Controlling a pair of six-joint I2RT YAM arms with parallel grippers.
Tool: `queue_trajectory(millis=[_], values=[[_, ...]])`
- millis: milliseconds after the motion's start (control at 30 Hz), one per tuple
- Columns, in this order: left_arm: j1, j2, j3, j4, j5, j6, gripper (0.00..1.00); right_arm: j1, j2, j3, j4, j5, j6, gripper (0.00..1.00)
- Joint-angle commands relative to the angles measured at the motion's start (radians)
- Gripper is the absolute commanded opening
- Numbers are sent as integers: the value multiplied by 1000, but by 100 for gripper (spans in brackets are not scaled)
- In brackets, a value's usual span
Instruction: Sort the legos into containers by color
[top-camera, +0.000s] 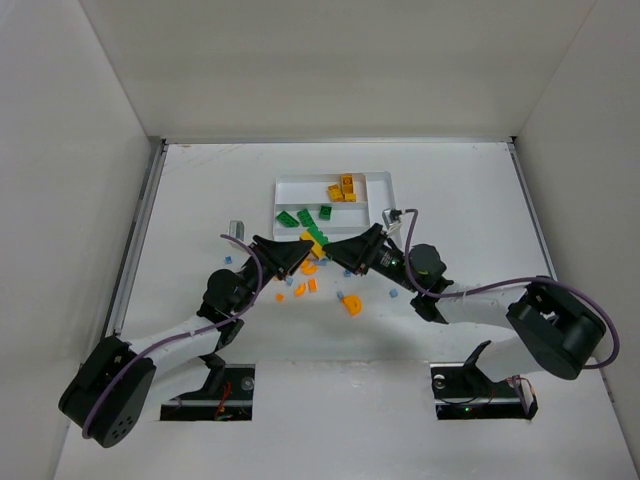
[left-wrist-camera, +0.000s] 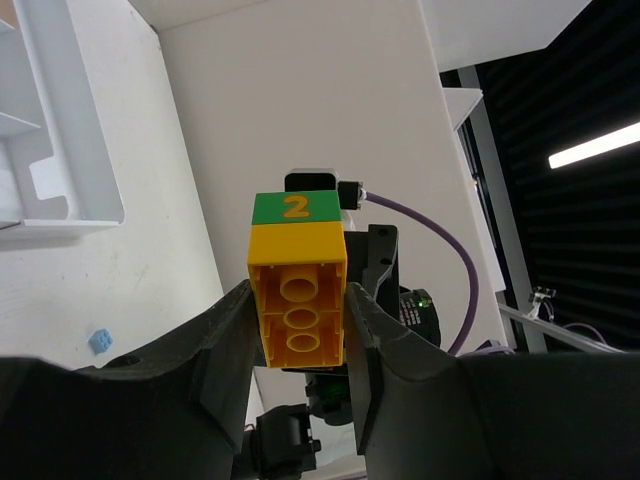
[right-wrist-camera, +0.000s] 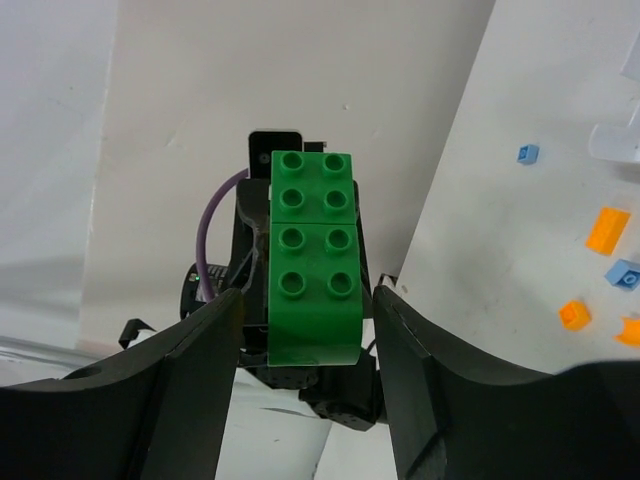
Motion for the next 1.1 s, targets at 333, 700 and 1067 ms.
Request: queue_trajectory(millis=[333, 700, 1067], values=[[16, -18, 4, 97, 12, 2, 21, -2, 11, 11, 56, 16, -2, 42], [65, -29, -40, 58, 50, 35, 20, -27, -47, 39, -166, 80, -146, 41], [108, -44, -70, 37, 70, 61, 20, -70, -115, 117, -377, 108, -273, 41]])
